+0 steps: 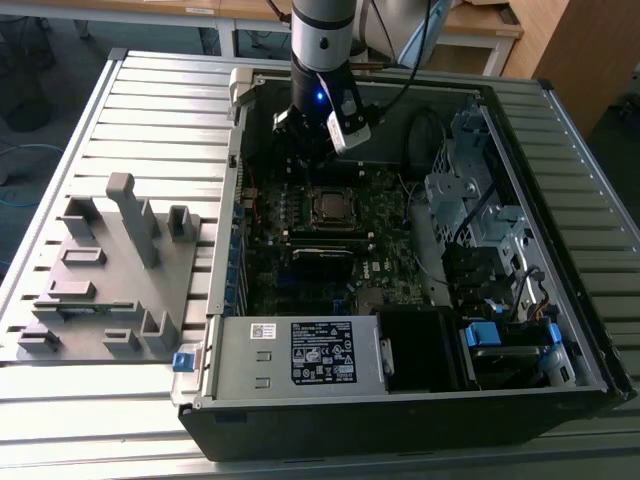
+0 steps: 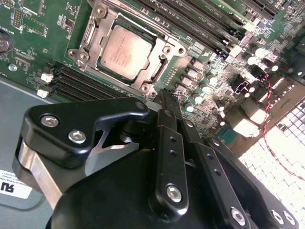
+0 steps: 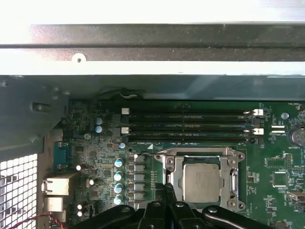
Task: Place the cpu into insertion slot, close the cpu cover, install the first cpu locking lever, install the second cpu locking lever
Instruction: 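Install the first cpu locking lever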
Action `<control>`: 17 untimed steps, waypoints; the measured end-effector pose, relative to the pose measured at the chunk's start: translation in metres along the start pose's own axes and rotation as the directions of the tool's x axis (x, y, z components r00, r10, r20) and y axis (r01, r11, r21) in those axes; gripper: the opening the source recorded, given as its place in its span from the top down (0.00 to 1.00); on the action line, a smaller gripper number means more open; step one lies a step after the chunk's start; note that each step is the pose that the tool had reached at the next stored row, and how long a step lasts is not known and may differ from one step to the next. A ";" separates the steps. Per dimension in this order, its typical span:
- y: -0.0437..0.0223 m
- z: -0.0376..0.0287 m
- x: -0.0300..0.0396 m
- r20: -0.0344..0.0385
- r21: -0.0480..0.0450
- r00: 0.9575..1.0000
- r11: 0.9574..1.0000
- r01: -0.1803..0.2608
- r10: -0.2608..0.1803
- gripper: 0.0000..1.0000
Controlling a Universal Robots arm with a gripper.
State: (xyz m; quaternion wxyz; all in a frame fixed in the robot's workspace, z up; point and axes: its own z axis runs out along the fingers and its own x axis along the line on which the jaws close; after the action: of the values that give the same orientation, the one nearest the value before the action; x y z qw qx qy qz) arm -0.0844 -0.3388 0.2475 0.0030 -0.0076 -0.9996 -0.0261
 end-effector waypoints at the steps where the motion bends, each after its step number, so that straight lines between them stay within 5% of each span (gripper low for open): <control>1: -0.0001 0.0000 0.0000 0.000 0.000 1.000 1.000 0.000 0.000 0.90; 17: 0.0001 -0.0034 0.0014 0.000 0.000 1.000 1.000 0.000 0.000 0.90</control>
State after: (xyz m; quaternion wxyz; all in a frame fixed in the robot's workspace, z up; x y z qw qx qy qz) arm -0.0857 -0.3388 0.2509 0.0029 -0.0076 -0.9996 -0.0260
